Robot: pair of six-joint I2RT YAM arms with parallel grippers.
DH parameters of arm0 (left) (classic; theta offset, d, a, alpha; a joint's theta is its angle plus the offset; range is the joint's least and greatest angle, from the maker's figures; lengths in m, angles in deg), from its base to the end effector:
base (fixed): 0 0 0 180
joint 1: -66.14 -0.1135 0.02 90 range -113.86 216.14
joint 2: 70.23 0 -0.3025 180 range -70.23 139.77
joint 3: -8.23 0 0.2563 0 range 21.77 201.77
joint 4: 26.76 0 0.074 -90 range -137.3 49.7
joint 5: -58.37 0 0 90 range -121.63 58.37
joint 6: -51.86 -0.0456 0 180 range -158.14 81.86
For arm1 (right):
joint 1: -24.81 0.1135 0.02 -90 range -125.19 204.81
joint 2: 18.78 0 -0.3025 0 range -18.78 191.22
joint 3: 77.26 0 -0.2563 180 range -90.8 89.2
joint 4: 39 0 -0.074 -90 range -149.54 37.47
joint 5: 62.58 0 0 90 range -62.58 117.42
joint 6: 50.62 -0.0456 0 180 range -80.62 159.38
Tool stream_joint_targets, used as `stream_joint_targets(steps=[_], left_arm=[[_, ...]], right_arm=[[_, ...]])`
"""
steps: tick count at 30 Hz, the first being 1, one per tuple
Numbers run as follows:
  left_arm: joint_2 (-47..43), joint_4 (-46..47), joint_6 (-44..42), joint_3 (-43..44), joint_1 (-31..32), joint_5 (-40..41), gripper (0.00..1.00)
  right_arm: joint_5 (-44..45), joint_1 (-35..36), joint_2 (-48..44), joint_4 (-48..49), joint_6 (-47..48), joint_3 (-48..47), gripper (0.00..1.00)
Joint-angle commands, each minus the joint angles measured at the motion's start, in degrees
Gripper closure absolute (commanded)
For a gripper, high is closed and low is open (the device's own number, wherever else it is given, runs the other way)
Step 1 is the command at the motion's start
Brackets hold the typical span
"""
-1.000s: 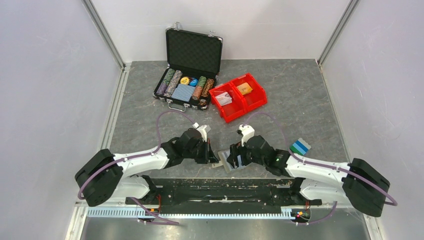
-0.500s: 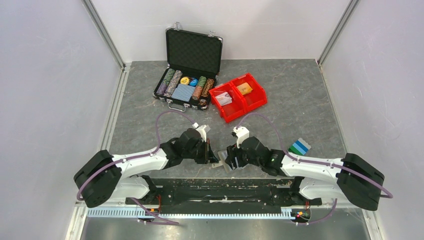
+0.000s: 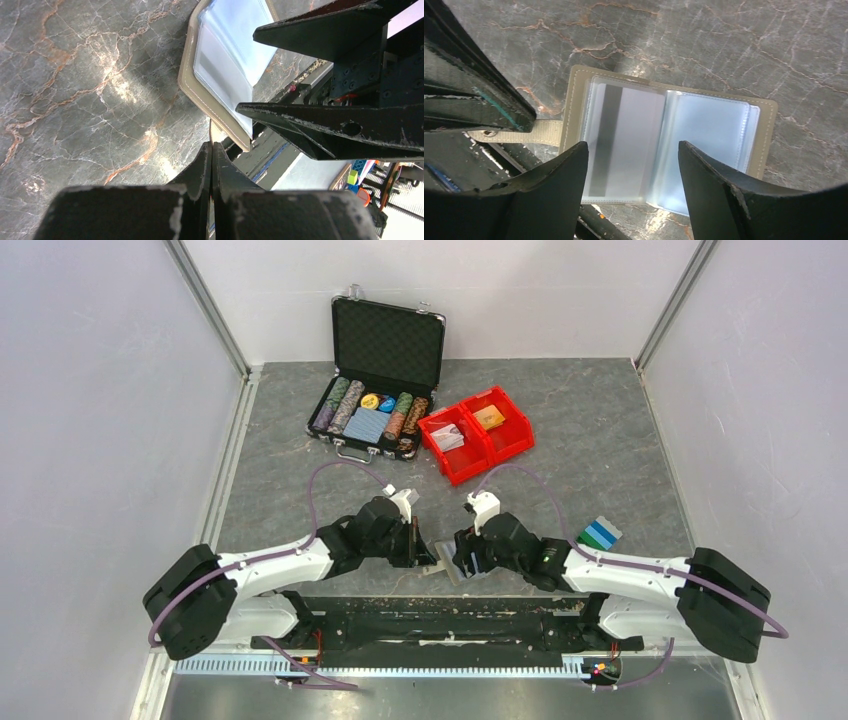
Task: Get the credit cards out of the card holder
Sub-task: Remove the credit card from the card holder.
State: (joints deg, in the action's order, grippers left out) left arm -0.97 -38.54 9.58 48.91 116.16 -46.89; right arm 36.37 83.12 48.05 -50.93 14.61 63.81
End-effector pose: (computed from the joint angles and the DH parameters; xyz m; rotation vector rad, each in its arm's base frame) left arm 0.1372 -0.1823 0.1974 0.2082 2.5344 -1.1078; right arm 0.1210 0.1825 0.1954 -0.5890 2.2498 0.5853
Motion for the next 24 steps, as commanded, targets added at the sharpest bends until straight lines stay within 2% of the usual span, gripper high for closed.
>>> stream_joint_targets(steps=[1,11,24], left_arm=[[-1.54,0.17,-0.50,-0.15,0.25,0.52,0.98],[-2.15,0.17,-0.53,-0.41,0.25,0.50,0.98],[-2.59,0.00,-0.70,-0.73,0.25,0.63,0.98]], right_arm=[[-2.74,0.33,-1.10,2.56,0.37,-2.04,0.30],[-2.63,1.28,1.74,2.36,0.26,-2.51,0.29],[5.73,2.36,0.30,-4.33,0.96,-4.04,0.32]])
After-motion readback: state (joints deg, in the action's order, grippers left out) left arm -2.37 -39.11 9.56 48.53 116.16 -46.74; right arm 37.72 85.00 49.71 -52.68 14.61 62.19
